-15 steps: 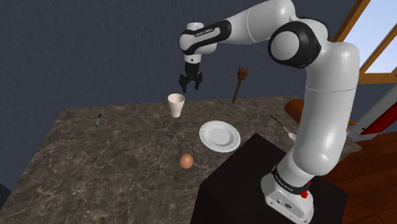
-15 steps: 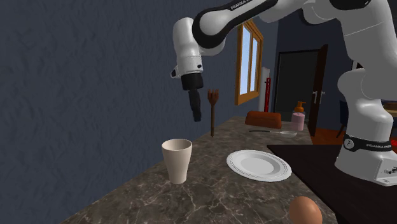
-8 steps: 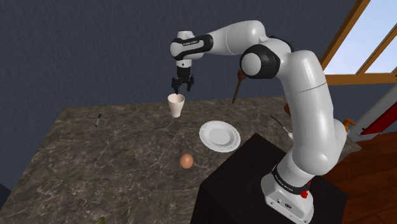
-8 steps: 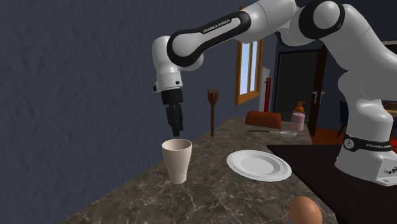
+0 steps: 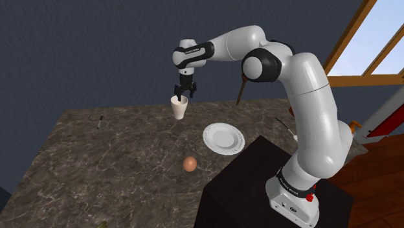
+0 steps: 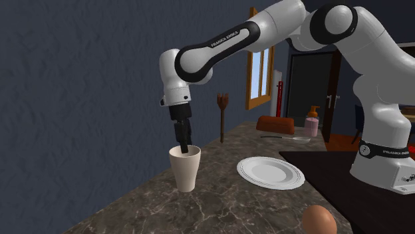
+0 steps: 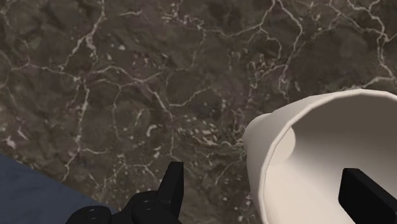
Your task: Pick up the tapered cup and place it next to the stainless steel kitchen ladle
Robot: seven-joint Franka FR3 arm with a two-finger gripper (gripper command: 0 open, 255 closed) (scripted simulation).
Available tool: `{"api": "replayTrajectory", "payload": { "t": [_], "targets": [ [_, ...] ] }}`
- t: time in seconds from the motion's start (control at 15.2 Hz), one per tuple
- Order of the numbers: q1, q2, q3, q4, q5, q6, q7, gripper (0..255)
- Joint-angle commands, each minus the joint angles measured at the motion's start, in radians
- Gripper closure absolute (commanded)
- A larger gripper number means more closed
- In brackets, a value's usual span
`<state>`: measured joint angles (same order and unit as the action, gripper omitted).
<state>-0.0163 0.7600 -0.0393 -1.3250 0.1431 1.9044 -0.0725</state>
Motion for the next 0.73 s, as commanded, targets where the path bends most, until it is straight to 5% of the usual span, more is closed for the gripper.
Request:
{"api": "replayTrajectory", "payload": {
  "t": [0.0,0.4,0.46,0.66],
  "targets": [
    [0.001,0.000,0.000,-0.006,0.000,0.007,0.000,0],
    [0.001,0.000,0.000,-0.006,0.000,0.007,0.000,0],
    [0.001,0.000,0.000,-0.006,0.000,0.007,0.000,255],
    [0.001,0.000,0.000,-0.006,0.000,0.007,0.000,255]
  ]
}}
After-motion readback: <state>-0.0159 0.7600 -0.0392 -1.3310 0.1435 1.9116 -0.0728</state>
